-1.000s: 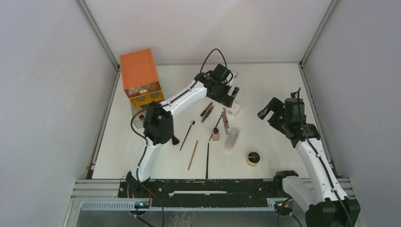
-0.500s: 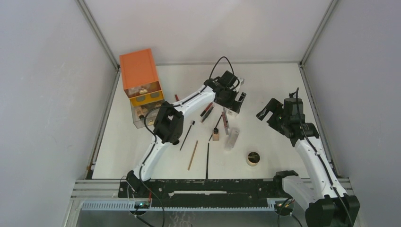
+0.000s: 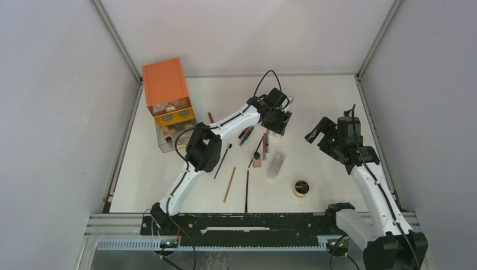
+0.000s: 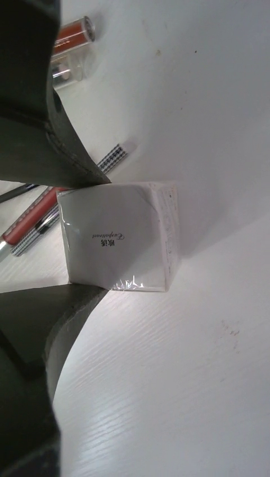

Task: Organize the makeup
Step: Pick up the makeup from the center of the board, then place the makeup in the drawer.

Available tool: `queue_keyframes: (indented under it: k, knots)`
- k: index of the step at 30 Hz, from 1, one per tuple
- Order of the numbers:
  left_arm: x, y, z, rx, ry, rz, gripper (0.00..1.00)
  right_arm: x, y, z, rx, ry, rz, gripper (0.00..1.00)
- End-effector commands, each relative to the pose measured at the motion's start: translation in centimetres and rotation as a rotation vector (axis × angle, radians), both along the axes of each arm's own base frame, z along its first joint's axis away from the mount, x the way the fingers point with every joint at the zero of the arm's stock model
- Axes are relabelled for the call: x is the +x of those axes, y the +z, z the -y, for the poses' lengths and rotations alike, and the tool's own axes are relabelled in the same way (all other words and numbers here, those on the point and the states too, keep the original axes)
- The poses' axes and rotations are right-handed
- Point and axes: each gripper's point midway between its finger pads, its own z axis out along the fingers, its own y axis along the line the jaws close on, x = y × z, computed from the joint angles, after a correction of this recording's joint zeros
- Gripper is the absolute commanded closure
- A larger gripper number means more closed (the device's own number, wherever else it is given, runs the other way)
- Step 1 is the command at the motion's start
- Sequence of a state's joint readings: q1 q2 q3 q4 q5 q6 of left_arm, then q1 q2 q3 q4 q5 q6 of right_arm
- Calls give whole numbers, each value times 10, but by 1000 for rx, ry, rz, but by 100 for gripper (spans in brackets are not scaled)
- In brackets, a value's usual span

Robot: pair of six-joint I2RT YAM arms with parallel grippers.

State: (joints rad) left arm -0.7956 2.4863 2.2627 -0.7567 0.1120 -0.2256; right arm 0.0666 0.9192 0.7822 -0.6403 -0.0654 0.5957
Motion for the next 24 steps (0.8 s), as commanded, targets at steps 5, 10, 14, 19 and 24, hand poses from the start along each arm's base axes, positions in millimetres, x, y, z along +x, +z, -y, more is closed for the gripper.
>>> queue_keyframes:
  k: [5,10,14,19,24]
  knots:
    - [-12,173,-6,-180,-33,274,63,9,4,-4,22,7,26,0]
    - [-29,222,-53,-159,33,362,63,11,2,-6,23,12,25,0]
    - [-39,228,-130,-10,193,440,63,15,1,-7,28,16,28,0]
    - [-58,214,-239,10,422,387,64,21,-4,-14,49,41,21,0]
    - [-64,192,-331,89,641,399,64,25,-9,-21,67,57,18,1]
